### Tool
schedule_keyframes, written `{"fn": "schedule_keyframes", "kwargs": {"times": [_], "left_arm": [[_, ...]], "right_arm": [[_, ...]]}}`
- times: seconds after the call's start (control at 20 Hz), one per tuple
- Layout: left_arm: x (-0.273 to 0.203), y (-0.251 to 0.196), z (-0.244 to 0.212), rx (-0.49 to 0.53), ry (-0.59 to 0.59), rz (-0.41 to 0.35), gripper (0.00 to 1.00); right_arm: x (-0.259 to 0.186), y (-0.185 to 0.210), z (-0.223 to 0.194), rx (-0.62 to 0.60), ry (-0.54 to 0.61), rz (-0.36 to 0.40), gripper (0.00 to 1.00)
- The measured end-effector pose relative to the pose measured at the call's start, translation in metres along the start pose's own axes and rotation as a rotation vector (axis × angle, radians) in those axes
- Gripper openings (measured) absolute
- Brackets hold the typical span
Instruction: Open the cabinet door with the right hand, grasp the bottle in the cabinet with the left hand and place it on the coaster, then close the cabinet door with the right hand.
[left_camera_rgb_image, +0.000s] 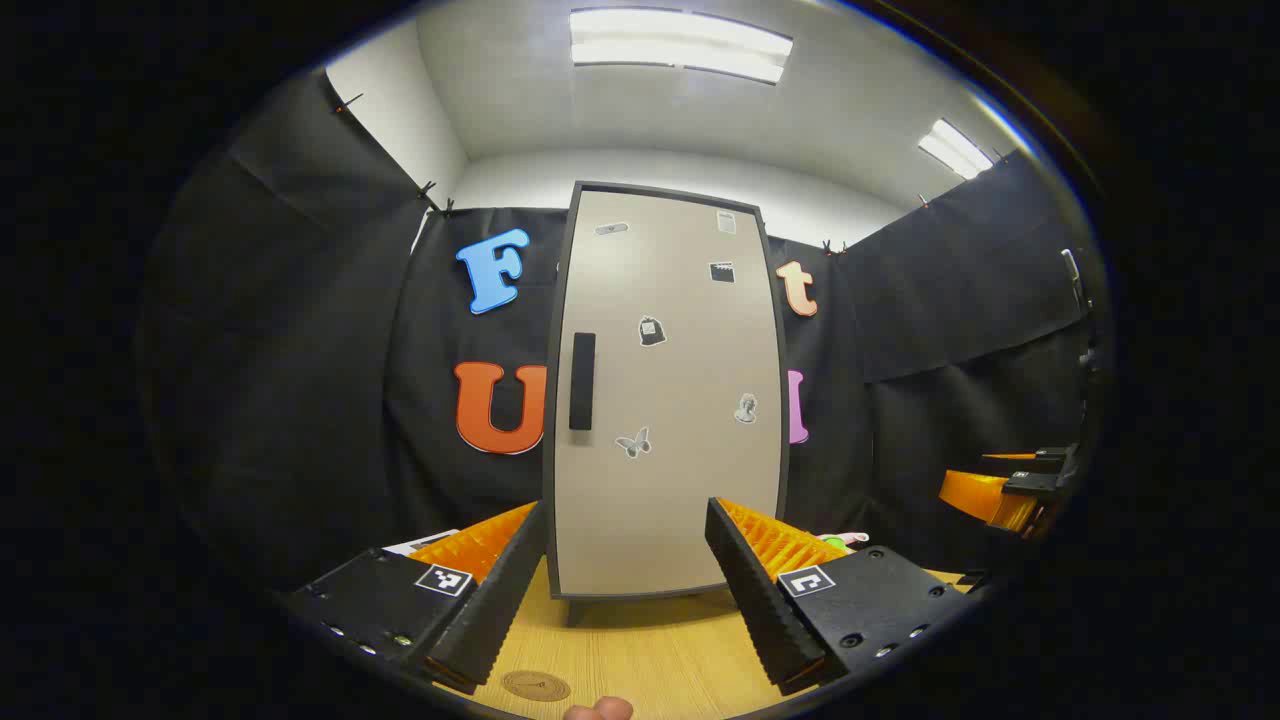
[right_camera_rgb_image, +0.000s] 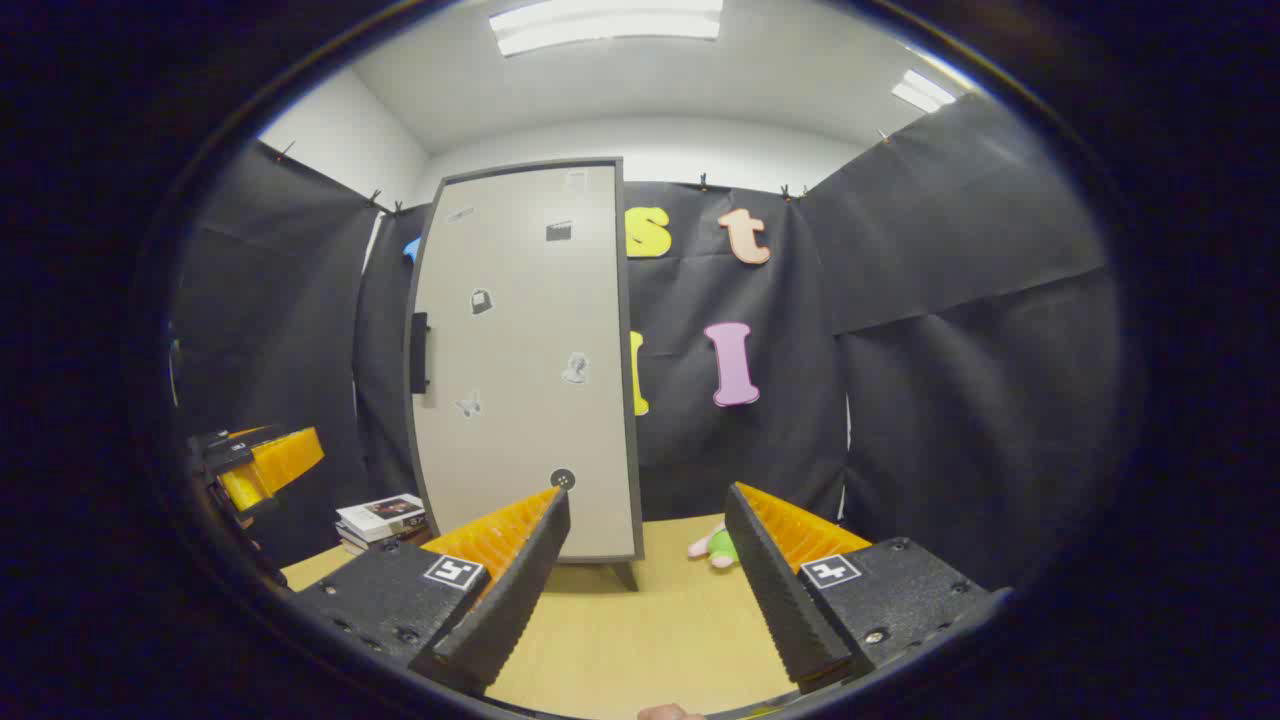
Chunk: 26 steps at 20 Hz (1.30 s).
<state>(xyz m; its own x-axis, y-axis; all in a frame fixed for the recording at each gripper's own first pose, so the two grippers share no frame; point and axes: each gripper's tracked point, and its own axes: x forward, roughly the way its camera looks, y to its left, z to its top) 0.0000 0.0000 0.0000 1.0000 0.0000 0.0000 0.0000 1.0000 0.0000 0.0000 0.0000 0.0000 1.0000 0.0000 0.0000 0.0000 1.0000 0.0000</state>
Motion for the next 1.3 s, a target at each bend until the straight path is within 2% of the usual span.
{"fn": "schedule_keyframes", "kwargs": {"times": [1.3], "left_arm": [[0.001, 0.007, -0.004, -0.008, 0.017, 0.009, 0.95]], "right_arm": [[-0.001, 0.012, 0.0, -0.019, 0.007, 0.017, 1.0]]}}
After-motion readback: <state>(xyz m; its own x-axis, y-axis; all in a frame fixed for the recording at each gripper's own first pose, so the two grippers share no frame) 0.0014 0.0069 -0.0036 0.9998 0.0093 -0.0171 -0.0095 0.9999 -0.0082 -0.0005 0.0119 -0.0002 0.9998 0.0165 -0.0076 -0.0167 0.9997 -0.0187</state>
